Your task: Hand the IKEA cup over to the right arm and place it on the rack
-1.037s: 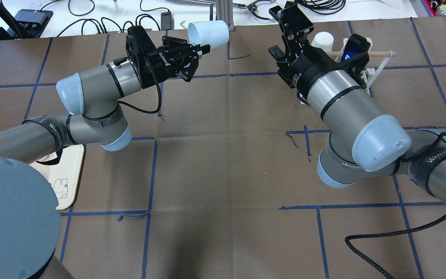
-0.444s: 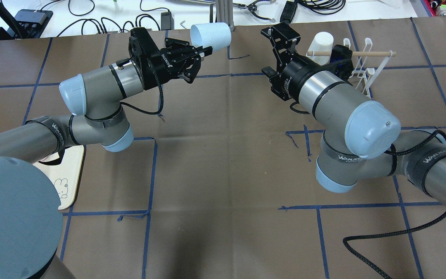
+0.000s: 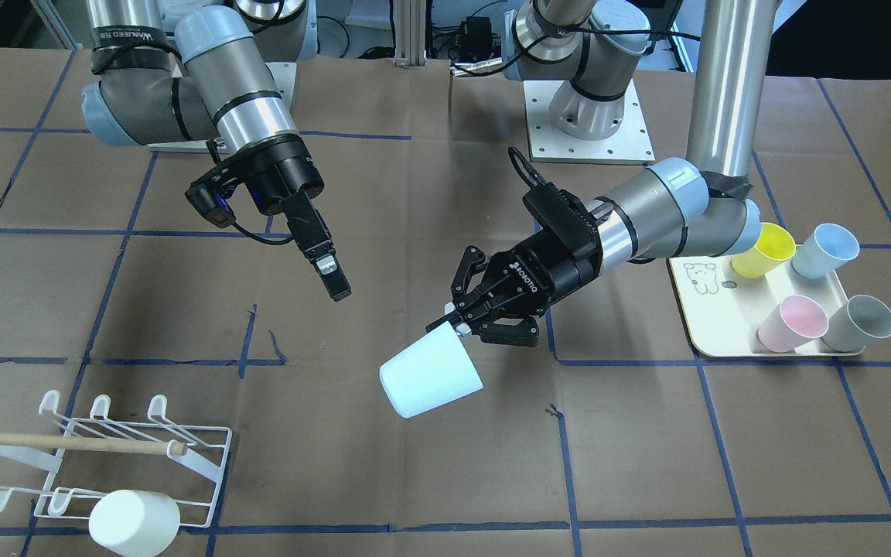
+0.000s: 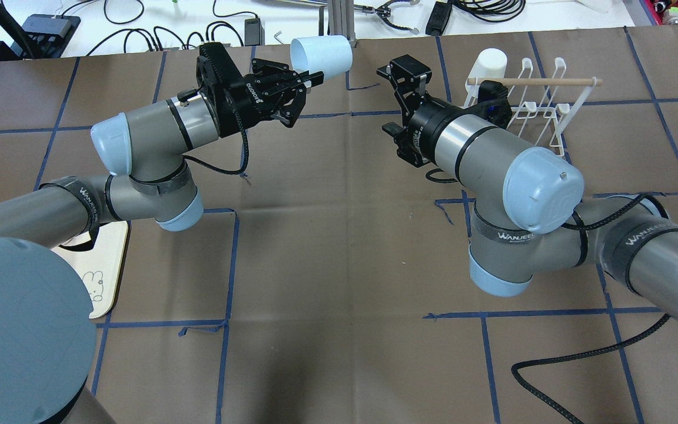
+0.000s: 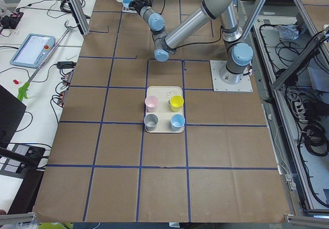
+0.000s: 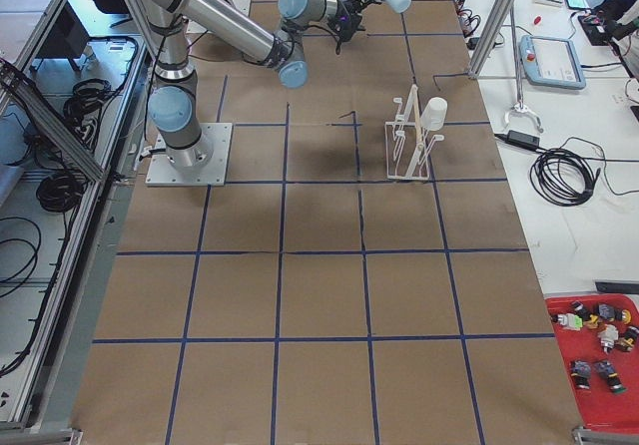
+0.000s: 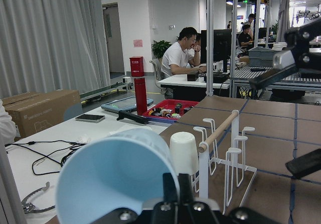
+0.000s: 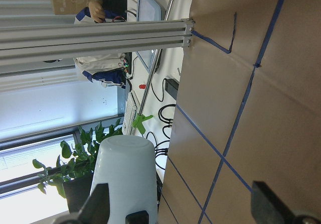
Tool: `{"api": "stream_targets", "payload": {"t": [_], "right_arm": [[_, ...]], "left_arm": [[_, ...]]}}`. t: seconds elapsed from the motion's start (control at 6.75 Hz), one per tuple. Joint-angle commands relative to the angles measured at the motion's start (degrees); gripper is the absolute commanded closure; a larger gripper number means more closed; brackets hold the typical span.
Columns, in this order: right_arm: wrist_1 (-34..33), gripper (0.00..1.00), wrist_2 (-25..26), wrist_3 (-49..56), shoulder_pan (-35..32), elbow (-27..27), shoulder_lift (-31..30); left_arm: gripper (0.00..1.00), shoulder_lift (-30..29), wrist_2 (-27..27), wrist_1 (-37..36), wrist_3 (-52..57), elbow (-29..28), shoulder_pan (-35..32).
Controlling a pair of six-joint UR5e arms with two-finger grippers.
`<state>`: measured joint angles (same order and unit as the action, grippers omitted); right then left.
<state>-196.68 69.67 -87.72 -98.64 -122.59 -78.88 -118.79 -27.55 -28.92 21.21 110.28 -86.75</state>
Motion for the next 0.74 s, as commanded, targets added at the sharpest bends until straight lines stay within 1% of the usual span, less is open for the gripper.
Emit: {"api": "stream_targets", "payload": {"t": [0.0,0.3,0.59], "right_arm": [[0.4,0.00,0.0,0.0,-1.9,4.3,3.1],[1.6,0.00,0.0,-0.9,-1.9,7.2,3.9],[1.9,0.00,0.1,-3.4,-2.1,11.5,8.0]], "left_arm": [[0.98,0.0,0.0,0.0,0.0,0.0,-0.1],[0.97,0.0,0.0,0.0,0.0,0.0,-0.3],[0.97,0.0,0.0,0.0,0.0,0.0,-0.4]]}}
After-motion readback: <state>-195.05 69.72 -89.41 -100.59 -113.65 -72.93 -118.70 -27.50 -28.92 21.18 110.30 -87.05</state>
